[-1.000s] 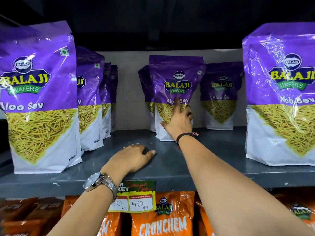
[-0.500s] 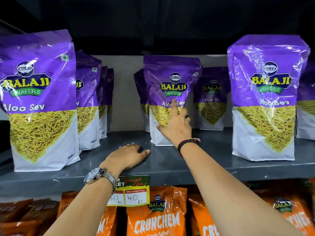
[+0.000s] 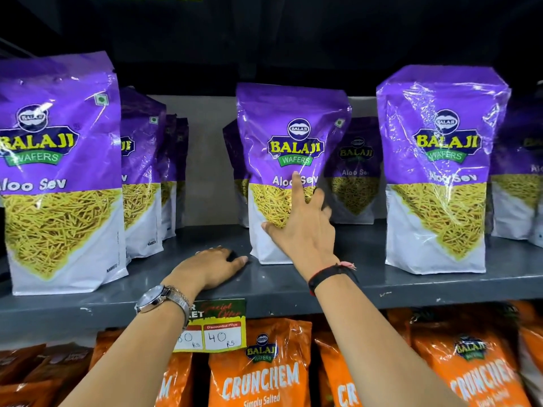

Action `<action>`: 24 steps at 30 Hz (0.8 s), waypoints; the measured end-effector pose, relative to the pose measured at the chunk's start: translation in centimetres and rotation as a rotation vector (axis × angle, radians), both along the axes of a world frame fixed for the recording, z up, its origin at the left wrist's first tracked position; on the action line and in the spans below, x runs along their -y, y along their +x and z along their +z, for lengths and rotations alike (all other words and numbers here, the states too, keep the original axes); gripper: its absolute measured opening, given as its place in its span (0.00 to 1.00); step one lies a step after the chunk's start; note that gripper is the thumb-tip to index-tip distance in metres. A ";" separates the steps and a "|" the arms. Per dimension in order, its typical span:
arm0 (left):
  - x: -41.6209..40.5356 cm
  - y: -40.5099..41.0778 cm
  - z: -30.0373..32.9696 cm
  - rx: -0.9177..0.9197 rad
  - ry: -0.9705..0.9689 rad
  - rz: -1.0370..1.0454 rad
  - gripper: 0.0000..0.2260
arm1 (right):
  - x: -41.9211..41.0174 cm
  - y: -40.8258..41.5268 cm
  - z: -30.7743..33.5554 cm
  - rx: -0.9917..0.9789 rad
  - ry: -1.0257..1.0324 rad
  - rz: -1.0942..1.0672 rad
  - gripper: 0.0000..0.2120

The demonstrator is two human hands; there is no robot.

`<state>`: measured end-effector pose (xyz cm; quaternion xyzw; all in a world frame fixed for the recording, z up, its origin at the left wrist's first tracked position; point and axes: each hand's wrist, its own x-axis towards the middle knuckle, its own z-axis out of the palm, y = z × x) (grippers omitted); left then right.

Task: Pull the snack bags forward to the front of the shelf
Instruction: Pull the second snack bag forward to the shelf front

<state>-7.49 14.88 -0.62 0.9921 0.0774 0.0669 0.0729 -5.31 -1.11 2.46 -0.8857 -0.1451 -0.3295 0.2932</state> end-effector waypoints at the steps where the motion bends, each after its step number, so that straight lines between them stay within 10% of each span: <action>1: 0.0 0.0 0.0 0.000 -0.003 -0.002 0.28 | 0.2 -0.3 0.0 0.003 -0.002 -0.001 0.46; 24: 0.0 -0.4 0.0 0.028 -0.012 -0.024 0.23 | 3.8 -7.2 -0.4 0.068 -0.028 -0.033 0.47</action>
